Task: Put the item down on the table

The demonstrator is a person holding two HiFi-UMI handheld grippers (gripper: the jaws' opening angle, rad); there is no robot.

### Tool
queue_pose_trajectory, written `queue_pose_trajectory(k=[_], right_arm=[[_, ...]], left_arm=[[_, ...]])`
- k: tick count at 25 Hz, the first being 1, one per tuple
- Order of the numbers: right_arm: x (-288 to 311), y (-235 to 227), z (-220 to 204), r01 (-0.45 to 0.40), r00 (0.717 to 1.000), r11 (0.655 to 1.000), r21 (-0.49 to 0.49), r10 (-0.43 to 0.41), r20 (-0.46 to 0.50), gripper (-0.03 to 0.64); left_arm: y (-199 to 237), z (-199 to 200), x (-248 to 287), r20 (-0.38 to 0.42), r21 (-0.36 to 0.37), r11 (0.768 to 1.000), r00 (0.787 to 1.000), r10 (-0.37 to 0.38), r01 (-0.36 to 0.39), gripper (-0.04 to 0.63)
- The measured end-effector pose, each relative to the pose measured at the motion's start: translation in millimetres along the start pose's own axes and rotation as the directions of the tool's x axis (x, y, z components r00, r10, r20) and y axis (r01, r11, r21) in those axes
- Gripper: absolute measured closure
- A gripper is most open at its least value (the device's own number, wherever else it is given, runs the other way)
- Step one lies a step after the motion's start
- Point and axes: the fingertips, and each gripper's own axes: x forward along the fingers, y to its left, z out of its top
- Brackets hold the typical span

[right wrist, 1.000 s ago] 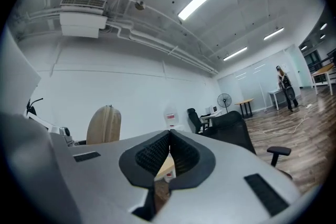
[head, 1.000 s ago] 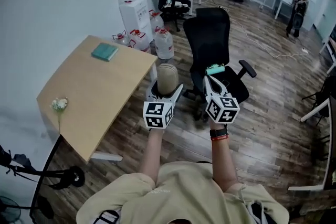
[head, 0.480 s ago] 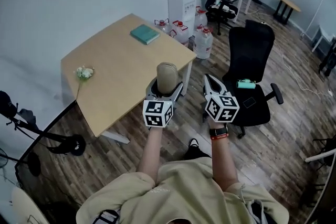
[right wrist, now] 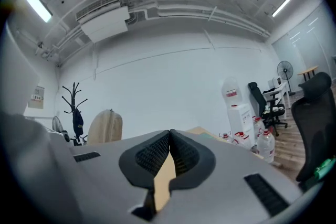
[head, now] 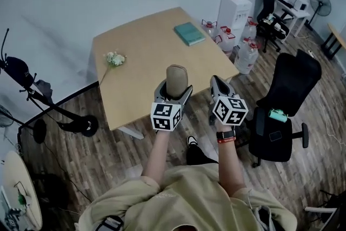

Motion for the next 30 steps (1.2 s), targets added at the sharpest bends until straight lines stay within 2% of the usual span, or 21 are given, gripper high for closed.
queue_pose_trajectory(k=[4, 10, 19, 30], right_arm=[[67.5, 14.7, 10.4, -0.103, 0.994, 0.995, 0.001, 0.103, -0.025, 0.601], [145.0, 25.2, 14.0, -0.222, 0.973, 0.975, 0.008, 0.223, -0.062, 0.601], [240.8, 39.1, 14.3, -0.349, 0.930, 0.936, 0.043, 0.352, -0.105, 0.601], [331.7, 38.0, 11.2, -0.449, 0.884, 0.893, 0.042, 0.450, -0.123, 0.601]], left_arm=[[47.7, 16.6, 22.0, 0.012, -0.001, 0.996, 0.996, 0.092, -0.092, 0.215], [100.4, 24.0, 53.7, 0.011, -0.009, 0.978, 0.978, 0.207, -0.207, 0.215], [164.1, 33.3, 94.3, 0.001, -0.006, 0.942, 0.942, 0.335, -0.335, 0.215], [221.2, 23.7, 141.5, 0.005, 0.015, 0.896, 0.896, 0.444, -0.444, 0.215]])
